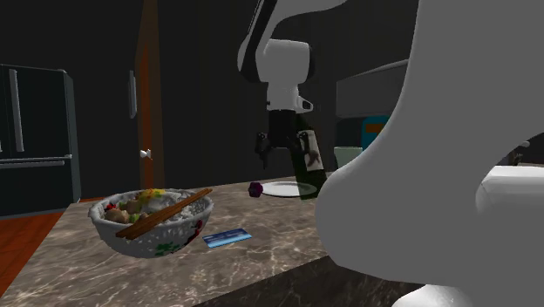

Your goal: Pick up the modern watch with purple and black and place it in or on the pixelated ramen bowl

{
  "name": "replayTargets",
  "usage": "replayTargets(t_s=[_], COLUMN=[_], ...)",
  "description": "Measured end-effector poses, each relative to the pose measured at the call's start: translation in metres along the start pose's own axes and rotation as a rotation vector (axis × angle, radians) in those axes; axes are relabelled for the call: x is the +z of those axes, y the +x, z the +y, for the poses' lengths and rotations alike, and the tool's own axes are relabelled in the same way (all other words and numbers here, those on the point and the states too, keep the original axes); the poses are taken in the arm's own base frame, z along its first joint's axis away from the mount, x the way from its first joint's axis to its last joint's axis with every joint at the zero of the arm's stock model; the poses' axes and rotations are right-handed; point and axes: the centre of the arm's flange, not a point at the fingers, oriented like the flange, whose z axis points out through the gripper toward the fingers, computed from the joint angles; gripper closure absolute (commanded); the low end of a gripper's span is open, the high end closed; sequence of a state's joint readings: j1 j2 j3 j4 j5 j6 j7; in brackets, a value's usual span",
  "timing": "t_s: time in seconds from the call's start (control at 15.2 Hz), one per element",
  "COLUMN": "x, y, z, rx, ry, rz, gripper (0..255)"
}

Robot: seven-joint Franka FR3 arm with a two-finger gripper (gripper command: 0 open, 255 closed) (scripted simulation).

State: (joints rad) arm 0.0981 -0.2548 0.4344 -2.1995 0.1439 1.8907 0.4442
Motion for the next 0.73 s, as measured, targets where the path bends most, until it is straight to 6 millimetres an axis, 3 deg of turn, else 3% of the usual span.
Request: replayTargets(t_s=[0.46, 0.73], x=[0.018, 0.032], y=[0.037, 0.046], z=[-0.083, -0.102], rx=[0.004, 0.006], ry=[0.008, 0.010], rz=[0.015, 0.019], gripper=[0, 0])
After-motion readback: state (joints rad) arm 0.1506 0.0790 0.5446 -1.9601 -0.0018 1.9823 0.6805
